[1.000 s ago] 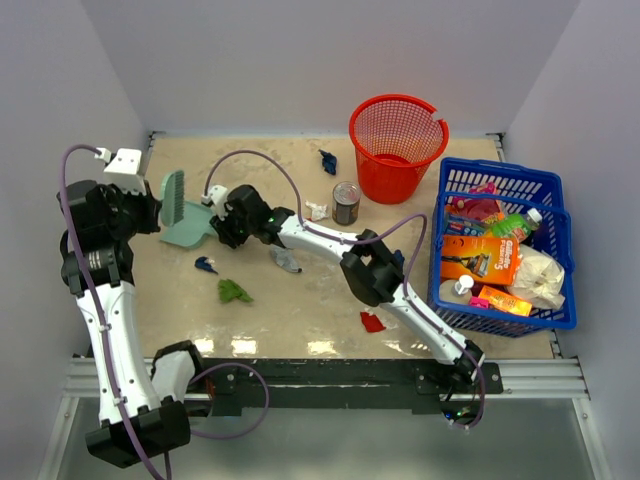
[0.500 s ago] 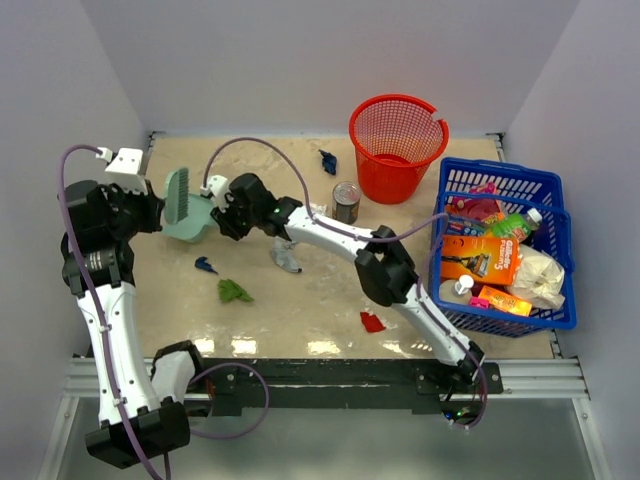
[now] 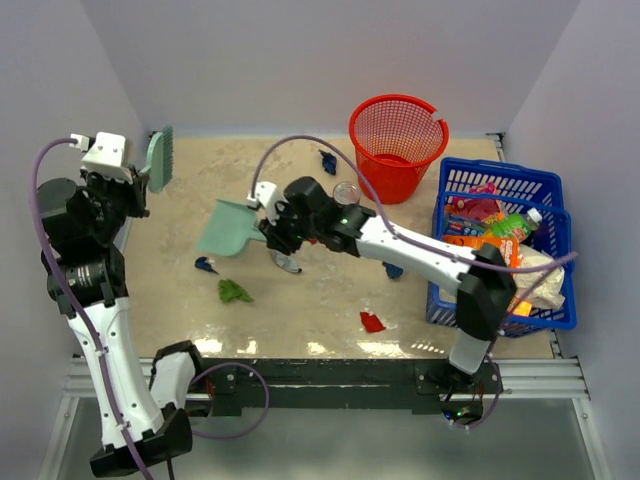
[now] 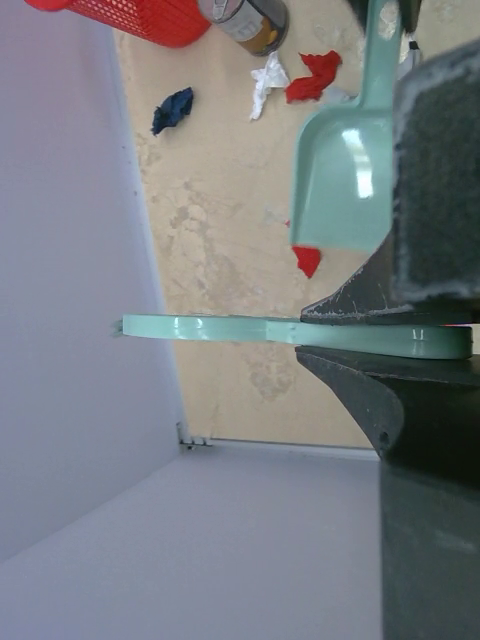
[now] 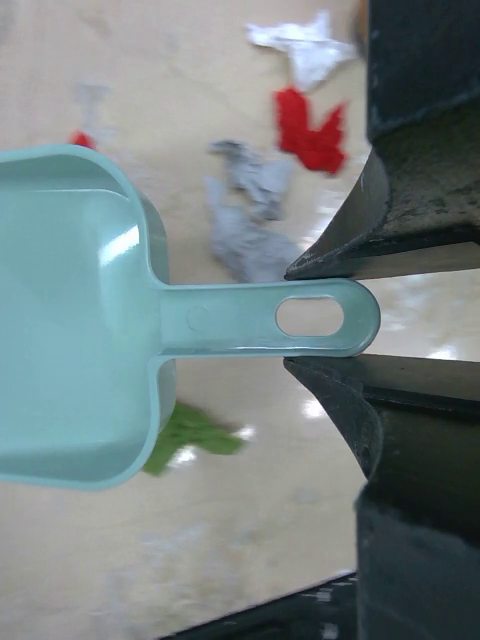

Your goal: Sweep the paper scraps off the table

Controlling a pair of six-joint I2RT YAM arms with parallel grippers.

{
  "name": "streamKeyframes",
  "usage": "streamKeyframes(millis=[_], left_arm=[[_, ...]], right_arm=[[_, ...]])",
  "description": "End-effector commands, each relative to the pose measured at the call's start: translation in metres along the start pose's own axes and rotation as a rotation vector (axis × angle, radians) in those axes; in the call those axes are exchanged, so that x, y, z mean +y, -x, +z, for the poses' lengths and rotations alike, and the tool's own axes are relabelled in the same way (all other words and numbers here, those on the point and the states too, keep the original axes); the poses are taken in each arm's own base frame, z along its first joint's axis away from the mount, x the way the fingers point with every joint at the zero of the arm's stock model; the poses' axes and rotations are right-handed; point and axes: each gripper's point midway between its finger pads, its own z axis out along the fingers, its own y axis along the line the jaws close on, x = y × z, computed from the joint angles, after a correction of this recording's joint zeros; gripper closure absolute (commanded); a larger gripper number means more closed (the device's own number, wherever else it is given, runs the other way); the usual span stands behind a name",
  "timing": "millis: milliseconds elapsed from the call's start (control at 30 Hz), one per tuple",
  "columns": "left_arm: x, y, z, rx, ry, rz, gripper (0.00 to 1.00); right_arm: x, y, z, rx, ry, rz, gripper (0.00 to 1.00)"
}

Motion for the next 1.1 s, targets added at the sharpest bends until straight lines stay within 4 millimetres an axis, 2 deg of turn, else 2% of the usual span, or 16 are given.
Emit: streamKeyframes(millis=[0,33,100,133,233,333,367,467,500,567,667,700,800,833,933,1067], left_arm=[[-0.005,0.034,-0.007,-0.120,-0.023,0.072,1.00],[-0.005,0.033,-0.006,-0.120,-0.028,0.073,1.00],[-0.011,0.031,-0.004,-0.128,-0.059,0.077,1.00],[-0.013,0.030,-0.004,-0.131,-0.074,0.078,1.00],[-0.025,0.027,-0.001,-0.137,-0.144,0.055,1.00],[-0.045,0.019,0.004,-0.119,-0.278,0.032,1.00],[-0.048,0.012,0.009,-0.093,-0.309,0.007,1.00],[-0.053,-0.001,0.019,-0.040,-0.361,-0.027,1.00],[-0.055,-0.004,0.021,-0.024,-0.376,-0.033,1.00],[-0.072,-0.015,0.022,0.026,-0.486,-0.043,1.00],[-0.123,-0.046,0.019,0.144,-0.713,-0.084,1.00],[-0.152,-0.053,0.013,0.178,-0.816,-0.082,1.00],[-0.202,-0.079,-0.003,0.265,-0.999,-0.125,1.00],[-0.212,-0.082,-0.004,0.255,-1.033,-0.119,1.00],[-0.244,-0.123,-0.017,0.338,-1.142,-0.185,1.00],[-0.284,-0.140,-0.039,0.371,-1.294,-0.218,1.00]], right_arm=[[0.006,-0.030,-0.067,0.041,-0.008,-0.084,0.92],[0.010,-0.045,-0.091,0.064,-0.004,-0.120,0.92],[0.009,-0.065,-0.110,0.107,-0.020,-0.161,0.93],[0.009,-0.090,-0.120,0.168,-0.013,-0.194,0.93],[0.008,-0.111,-0.157,0.194,-0.022,-0.254,0.95],[-0.004,-0.122,-0.175,0.210,-0.055,-0.238,0.97],[-0.008,-0.117,-0.183,0.180,-0.067,-0.222,0.98],[-0.050,-0.098,-0.202,0.117,-0.185,-0.080,1.00],[-0.070,-0.081,-0.214,0.067,-0.251,-0.005,1.00],[-0.085,-0.058,-0.224,-0.003,-0.277,0.039,1.00],[-0.110,-0.011,-0.241,-0.146,-0.377,0.094,1.00],[-0.119,0.008,-0.251,-0.196,-0.417,0.117,1.00],[-0.149,0.051,-0.283,-0.330,-0.569,0.150,1.00],[-0.157,0.058,-0.291,-0.359,-0.614,0.160,1.00],[-0.167,0.088,-0.310,-0.459,-0.661,0.171,1.00],[-0.181,0.108,-0.327,-0.494,-0.731,0.119,1.00]])
